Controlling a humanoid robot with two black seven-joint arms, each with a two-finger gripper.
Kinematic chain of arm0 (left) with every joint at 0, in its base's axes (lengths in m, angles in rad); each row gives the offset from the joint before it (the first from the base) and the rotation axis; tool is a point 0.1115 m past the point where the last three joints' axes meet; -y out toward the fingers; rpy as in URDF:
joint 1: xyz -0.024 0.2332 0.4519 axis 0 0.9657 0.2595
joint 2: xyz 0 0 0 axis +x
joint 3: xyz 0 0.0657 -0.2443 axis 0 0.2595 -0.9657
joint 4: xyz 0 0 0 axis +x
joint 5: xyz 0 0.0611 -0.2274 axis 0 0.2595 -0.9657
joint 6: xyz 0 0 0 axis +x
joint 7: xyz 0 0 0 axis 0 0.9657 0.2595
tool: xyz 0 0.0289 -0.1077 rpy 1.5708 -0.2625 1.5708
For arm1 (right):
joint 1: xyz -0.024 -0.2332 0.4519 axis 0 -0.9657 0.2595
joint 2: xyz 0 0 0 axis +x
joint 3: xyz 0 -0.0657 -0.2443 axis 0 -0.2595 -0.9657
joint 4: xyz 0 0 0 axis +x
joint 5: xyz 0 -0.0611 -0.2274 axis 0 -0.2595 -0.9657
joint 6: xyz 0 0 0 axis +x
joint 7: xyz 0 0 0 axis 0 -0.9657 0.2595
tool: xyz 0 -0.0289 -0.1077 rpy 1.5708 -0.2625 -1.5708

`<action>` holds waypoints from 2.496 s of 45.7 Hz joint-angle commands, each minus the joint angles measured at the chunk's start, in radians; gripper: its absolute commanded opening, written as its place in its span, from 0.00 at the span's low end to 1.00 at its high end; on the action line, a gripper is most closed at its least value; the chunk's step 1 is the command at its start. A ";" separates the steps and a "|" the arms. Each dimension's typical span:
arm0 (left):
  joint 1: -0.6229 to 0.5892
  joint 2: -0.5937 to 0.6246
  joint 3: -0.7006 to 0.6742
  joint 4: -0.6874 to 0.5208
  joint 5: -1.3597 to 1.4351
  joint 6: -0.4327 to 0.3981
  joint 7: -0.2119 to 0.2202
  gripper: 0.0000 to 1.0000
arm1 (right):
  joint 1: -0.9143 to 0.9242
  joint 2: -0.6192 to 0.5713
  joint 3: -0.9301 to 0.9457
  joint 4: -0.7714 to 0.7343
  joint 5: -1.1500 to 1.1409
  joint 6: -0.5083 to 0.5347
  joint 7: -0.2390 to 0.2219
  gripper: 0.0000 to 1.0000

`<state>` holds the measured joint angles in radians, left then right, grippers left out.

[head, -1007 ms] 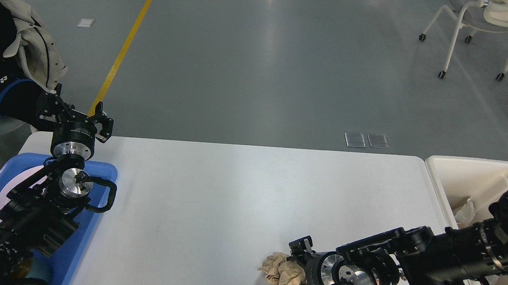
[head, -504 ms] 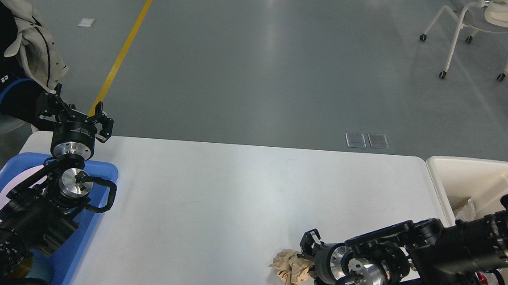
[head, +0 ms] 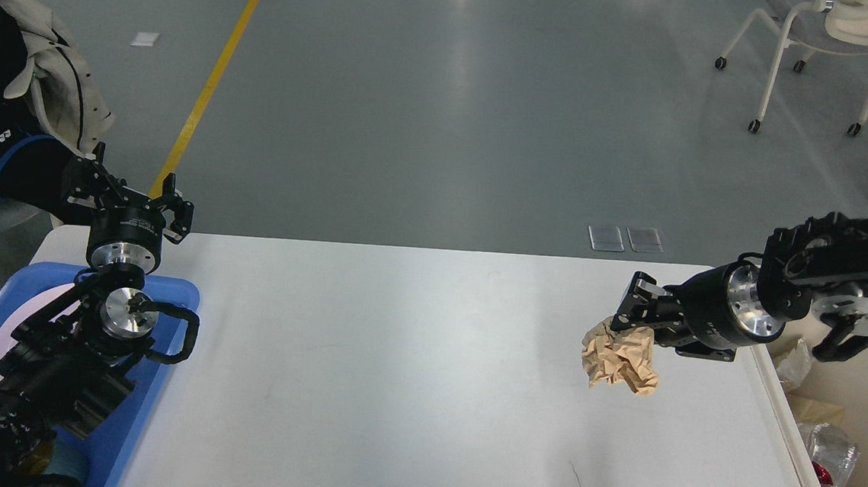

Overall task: Tidy desktop
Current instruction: 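Carry the paper bag into the white bin and release it, then raise the right gripper up out of the white bin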

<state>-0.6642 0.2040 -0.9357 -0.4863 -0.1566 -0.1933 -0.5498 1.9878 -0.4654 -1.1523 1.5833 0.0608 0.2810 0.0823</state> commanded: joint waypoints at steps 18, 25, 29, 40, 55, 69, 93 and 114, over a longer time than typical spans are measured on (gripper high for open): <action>0.000 0.000 0.000 0.000 0.000 0.000 0.001 0.98 | 0.258 0.114 -0.092 0.023 -0.099 0.172 -0.010 0.00; 0.000 0.000 0.000 0.000 0.000 0.000 0.001 0.98 | 0.031 0.051 -0.211 -0.253 -0.085 0.110 -0.010 0.00; 0.000 0.000 0.000 0.000 0.000 0.000 0.001 0.98 | -0.147 -0.033 -0.221 -0.411 -0.082 0.061 -0.012 0.00; 0.000 0.000 0.000 0.000 0.000 0.000 0.001 0.98 | -0.663 -0.111 -0.155 -0.810 -0.013 -0.316 -0.016 0.00; 0.000 0.000 0.000 0.000 0.000 0.000 0.001 0.98 | -1.175 0.008 0.055 -1.372 0.209 -0.438 -0.026 0.03; 0.000 0.000 0.000 0.000 0.000 0.000 -0.001 0.98 | -1.187 0.010 0.083 -1.373 0.208 -0.431 -0.027 1.00; 0.000 0.000 0.000 0.000 0.000 0.000 -0.001 0.98 | -1.135 -0.004 0.301 -1.381 0.217 -0.425 -0.027 1.00; 0.000 0.000 0.000 0.000 0.000 0.000 0.001 0.98 | -1.027 0.074 1.462 -1.229 0.214 -0.404 -0.024 1.00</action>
<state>-0.6642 0.2040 -0.9357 -0.4863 -0.1565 -0.1933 -0.5498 0.9603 -0.4217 0.0229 0.2763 0.2758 -0.1225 0.0568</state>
